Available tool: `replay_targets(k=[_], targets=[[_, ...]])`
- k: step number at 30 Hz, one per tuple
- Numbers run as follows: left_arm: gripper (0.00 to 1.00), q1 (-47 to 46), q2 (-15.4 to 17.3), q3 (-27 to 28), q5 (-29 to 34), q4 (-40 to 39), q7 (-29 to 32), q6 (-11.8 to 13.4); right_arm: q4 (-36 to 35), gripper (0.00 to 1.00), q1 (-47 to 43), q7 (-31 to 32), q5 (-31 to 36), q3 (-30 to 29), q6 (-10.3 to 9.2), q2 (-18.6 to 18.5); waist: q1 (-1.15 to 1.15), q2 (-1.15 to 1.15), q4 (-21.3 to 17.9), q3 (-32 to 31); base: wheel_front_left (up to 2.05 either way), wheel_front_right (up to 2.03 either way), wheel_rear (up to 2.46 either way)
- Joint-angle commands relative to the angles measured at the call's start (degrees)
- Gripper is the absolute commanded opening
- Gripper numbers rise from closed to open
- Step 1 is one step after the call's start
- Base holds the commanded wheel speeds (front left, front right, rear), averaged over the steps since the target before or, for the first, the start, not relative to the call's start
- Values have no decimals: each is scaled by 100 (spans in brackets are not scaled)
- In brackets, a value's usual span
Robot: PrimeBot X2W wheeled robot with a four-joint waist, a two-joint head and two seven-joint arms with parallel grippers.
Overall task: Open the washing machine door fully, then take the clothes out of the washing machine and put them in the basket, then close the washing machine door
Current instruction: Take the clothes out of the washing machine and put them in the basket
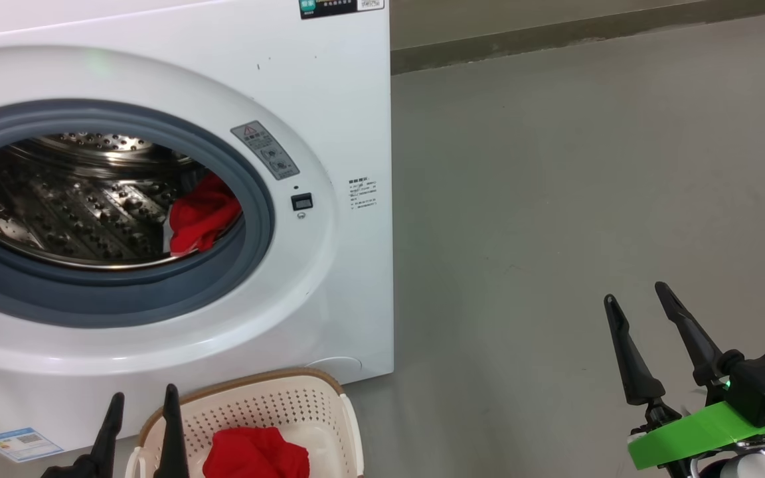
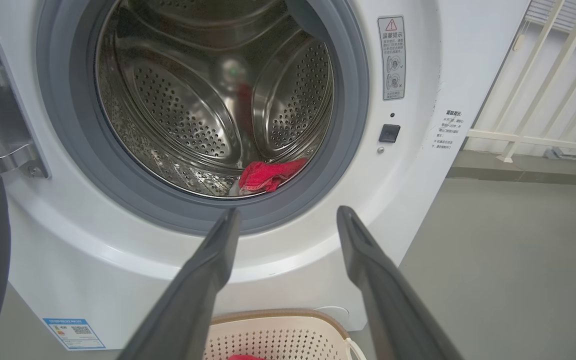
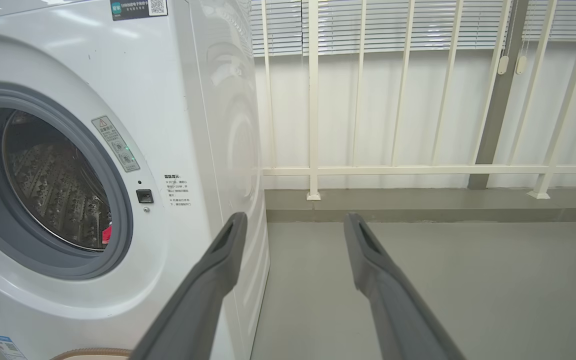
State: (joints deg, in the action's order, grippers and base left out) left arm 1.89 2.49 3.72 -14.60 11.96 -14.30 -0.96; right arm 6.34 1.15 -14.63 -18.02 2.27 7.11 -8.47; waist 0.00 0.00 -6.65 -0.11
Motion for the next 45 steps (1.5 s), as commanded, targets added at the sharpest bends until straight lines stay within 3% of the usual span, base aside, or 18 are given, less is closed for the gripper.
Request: replay_targets(k=[1,15,22,33,45], targets=[[100,-87,85,183,58,-155,-70,56,-128,100,38,-37,34,113,37,-96,0,0,-2,0,0,0,0],[100,-102,73,200,37,-150,-70,68,-112,100,33,-37,23,104,37,-107,0,0,-10,17,0,0,0],[100,-428,136,176,119,-34,-57,200,-88,100,73,-37,3,112,37,-88,0,0,32,222,0,0,0],[100,-1718,245,62,39,198,-19,139,-264,100,605,-37,-6,66,37,-243,0,0,259,1234,0,0,0],[100,-3551,445,201,-232,1328,-55,-57,-393,100,1167,-37,-24,122,37,-369,0,0,271,2219,0,0,0]])
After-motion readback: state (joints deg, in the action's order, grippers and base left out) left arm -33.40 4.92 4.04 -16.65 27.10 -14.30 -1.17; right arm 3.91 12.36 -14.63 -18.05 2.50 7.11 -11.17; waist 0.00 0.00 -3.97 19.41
